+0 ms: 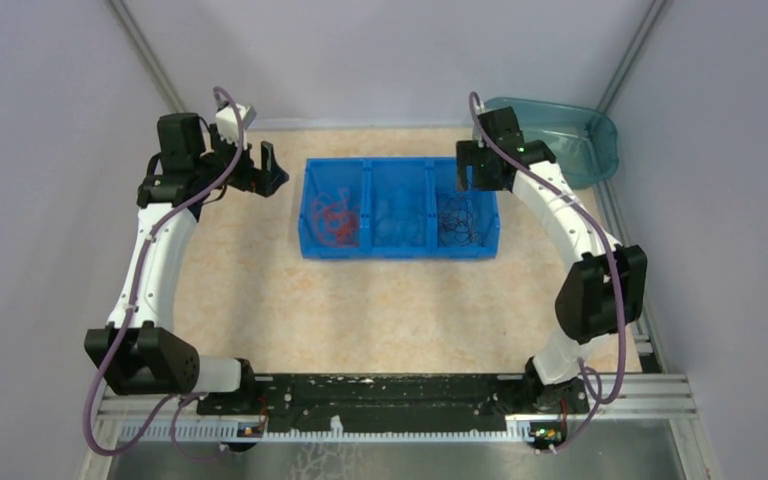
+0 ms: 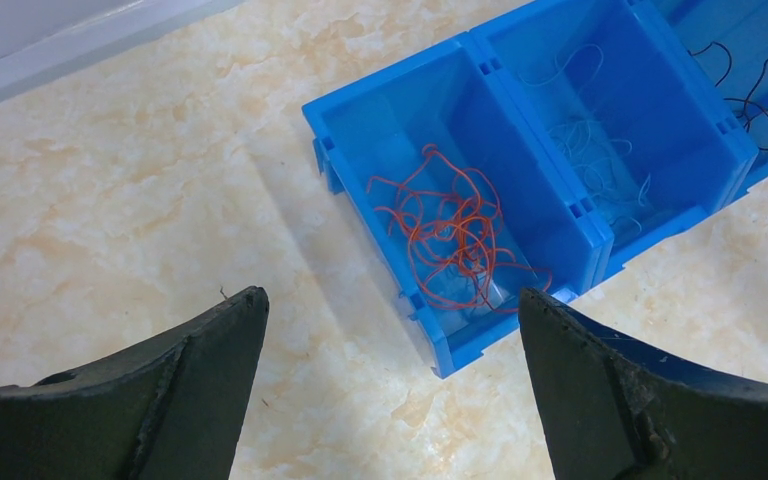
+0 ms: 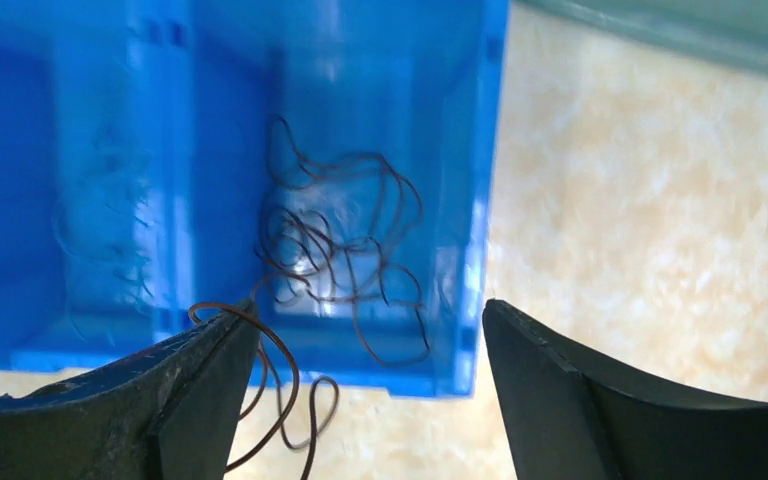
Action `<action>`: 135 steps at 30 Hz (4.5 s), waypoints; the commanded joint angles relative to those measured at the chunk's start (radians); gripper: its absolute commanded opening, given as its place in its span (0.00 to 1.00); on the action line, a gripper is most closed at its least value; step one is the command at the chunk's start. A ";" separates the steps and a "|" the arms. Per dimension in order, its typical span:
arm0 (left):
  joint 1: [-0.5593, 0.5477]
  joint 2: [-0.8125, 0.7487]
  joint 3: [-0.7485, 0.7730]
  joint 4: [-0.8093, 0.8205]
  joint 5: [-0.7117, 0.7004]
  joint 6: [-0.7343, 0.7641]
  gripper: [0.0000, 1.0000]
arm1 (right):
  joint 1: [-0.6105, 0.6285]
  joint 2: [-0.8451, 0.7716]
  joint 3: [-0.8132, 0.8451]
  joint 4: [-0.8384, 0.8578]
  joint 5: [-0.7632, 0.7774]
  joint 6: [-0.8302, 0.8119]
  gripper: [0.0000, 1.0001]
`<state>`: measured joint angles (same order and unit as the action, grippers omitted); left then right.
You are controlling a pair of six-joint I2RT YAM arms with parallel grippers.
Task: Untangle the cables
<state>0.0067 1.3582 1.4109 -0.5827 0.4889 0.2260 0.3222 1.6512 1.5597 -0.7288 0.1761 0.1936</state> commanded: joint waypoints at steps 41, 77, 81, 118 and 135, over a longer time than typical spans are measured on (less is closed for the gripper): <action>-0.409 -0.007 -0.003 0.142 0.319 0.208 1.00 | -0.051 -0.655 -0.767 0.991 -0.316 0.099 0.72; 0.122 -0.191 -0.746 0.770 0.002 -0.080 1.00 | -0.064 -0.962 -1.376 1.180 0.645 0.014 0.99; 0.130 -0.152 -0.884 0.977 -0.022 -0.132 1.00 | -0.100 -0.825 -1.397 1.295 0.667 0.032 0.99; 0.123 0.235 -1.291 2.091 -0.044 -0.213 1.00 | -0.225 -0.183 -1.471 2.180 0.217 -0.175 0.99; 0.007 0.216 -1.159 1.807 -0.255 -0.133 1.00 | -0.244 -0.206 -1.394 1.973 0.210 -0.140 0.99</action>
<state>0.0147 1.5871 0.2485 1.2255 0.2512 0.0811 0.0837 1.4536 0.1516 1.1957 0.3973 0.0597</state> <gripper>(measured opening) 0.998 0.990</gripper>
